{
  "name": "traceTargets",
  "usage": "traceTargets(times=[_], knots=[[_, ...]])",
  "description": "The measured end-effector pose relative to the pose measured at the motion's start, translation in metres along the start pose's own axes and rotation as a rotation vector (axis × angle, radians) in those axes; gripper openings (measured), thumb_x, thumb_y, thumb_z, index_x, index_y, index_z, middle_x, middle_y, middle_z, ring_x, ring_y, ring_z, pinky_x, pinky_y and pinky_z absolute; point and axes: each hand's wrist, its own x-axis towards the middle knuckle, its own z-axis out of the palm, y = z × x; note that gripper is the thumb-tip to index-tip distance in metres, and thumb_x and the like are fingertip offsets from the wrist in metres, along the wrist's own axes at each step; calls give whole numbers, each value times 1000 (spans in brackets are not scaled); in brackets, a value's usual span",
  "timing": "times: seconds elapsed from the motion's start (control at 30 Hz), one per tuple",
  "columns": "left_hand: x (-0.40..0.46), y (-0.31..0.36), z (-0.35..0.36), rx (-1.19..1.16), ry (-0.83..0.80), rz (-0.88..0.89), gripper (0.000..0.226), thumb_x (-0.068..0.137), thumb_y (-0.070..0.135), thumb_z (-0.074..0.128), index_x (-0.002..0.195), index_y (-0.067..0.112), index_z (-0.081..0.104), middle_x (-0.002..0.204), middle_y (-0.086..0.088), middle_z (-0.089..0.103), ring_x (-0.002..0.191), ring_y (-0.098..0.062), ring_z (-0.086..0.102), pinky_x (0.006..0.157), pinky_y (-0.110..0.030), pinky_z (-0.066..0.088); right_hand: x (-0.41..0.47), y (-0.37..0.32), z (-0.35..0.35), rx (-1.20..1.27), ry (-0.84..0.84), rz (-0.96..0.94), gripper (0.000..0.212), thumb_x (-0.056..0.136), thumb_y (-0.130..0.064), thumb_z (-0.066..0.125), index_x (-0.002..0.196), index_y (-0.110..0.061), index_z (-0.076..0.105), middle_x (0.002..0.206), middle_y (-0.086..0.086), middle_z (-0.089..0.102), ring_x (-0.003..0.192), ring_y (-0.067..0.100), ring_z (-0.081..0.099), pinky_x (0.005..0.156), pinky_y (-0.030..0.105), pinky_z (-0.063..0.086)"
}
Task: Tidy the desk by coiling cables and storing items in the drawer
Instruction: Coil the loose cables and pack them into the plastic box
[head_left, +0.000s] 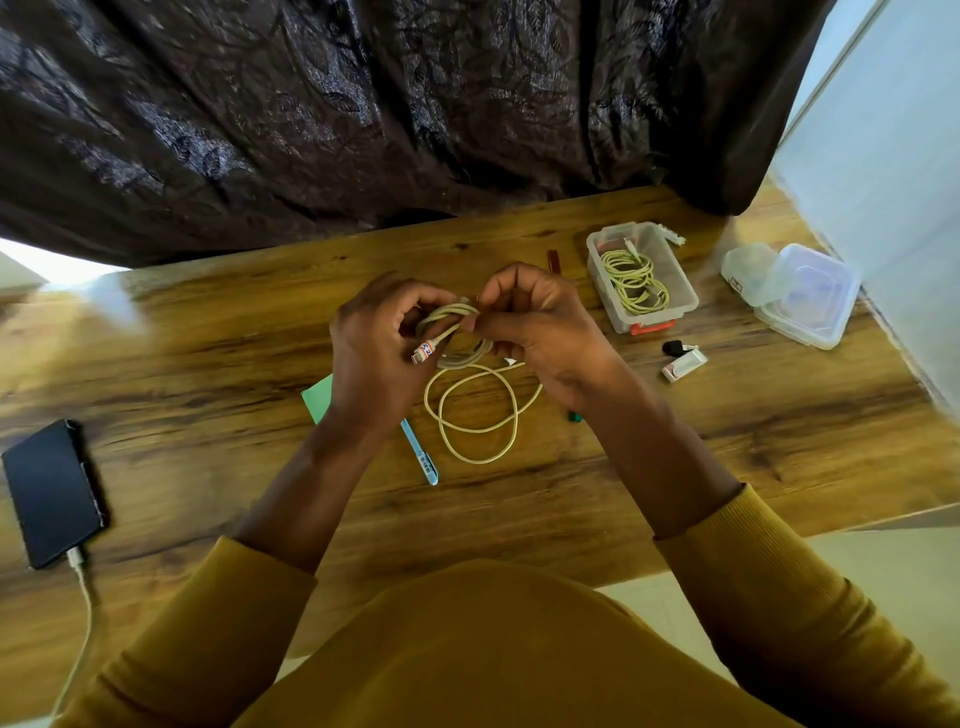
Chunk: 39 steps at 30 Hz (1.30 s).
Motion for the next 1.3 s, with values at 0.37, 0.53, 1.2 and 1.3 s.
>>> traceTargets(times=[0.37, 0.53, 1.2, 1.3], knots=[[8, 6, -7, -52, -224, -108, 23, 87, 11, 82, 108, 16, 76, 98, 6, 72, 84, -6, 69, 71, -29, 60, 3, 8, 4, -380, 42, -133, 27, 77, 4, 81, 92, -12, 66, 82, 2, 70, 70, 10, 64, 62, 25, 51], [9, 15, -9, -188, -337, -298, 36, 86, 7, 79, 116, 27, 74, 101, 13, 75, 93, -2, 72, 76, -20, 60, 1, 17, 11, -627, 242, -320, 27, 78, -2, 78, 90, -16, 59, 81, -6, 63, 71, 9, 61, 58, 28, 50], [4, 17, 2, -393, -270, -467, 29, 89, 6, 76, 113, 23, 77, 99, 7, 79, 89, -12, 76, 82, -41, 65, 4, 19, 4, -1107, 372, -412, 32, 90, -27, 75, 111, -15, 55, 87, -1, 67, 64, 17, 59, 49, 24, 36], [3, 17, 5, -387, -252, -433, 26, 91, 9, 77, 115, 22, 77, 98, 6, 79, 90, -11, 76, 81, -37, 65, 2, 16, 1, -1039, 356, -358, 28, 89, -25, 72, 115, -25, 62, 88, -5, 74, 70, 15, 70, 54, 29, 50]])
